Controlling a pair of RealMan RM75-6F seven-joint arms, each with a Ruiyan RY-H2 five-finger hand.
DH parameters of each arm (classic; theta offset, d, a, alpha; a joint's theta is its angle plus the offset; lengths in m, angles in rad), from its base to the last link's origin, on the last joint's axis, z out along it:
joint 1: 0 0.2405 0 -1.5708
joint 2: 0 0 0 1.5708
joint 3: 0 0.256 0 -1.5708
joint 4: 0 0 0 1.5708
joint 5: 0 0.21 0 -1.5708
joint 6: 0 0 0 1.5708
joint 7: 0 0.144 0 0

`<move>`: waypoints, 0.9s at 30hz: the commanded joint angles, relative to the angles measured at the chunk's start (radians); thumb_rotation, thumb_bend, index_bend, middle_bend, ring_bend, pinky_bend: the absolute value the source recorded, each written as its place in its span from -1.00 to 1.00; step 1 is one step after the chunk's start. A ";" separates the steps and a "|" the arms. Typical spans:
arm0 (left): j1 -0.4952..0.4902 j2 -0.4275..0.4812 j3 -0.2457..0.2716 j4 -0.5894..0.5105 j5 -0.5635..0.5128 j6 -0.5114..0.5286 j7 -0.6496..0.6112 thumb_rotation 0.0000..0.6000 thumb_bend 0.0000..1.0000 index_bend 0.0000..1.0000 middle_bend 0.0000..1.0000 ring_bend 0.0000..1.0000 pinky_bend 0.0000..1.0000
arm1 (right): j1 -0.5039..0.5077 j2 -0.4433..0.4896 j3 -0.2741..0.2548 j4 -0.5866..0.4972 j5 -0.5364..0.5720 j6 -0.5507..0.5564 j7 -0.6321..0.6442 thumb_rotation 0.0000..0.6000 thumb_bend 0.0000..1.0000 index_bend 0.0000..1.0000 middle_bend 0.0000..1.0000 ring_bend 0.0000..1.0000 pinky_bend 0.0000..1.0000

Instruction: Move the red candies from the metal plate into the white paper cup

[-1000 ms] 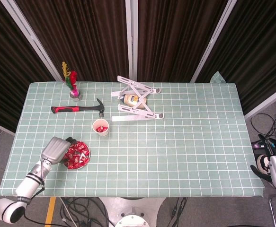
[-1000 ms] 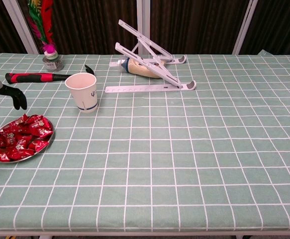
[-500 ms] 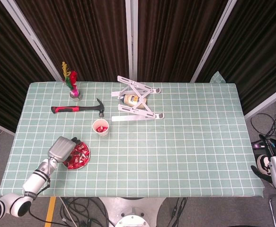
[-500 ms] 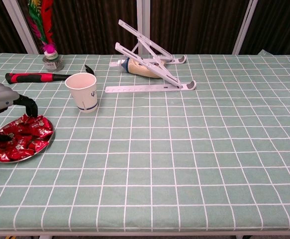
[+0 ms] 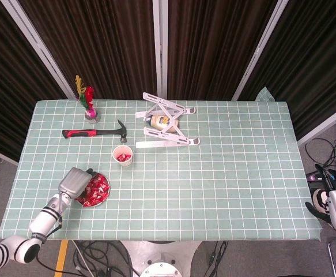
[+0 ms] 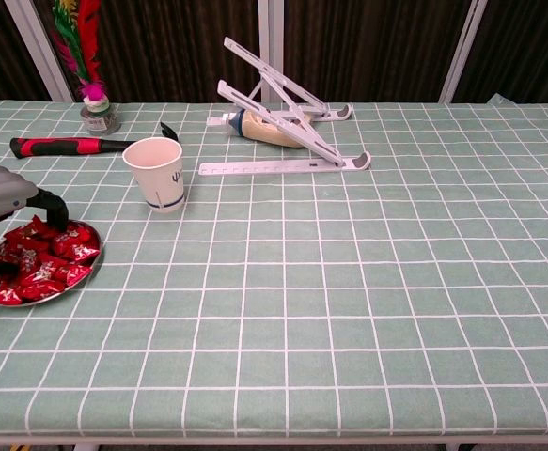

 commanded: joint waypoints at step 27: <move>0.020 -0.066 -0.012 0.102 0.095 0.034 -0.147 1.00 -0.02 0.29 0.38 0.92 1.00 | -0.003 0.004 0.000 0.008 0.006 0.000 0.020 1.00 -0.80 -0.83 -0.43 -0.71 -0.18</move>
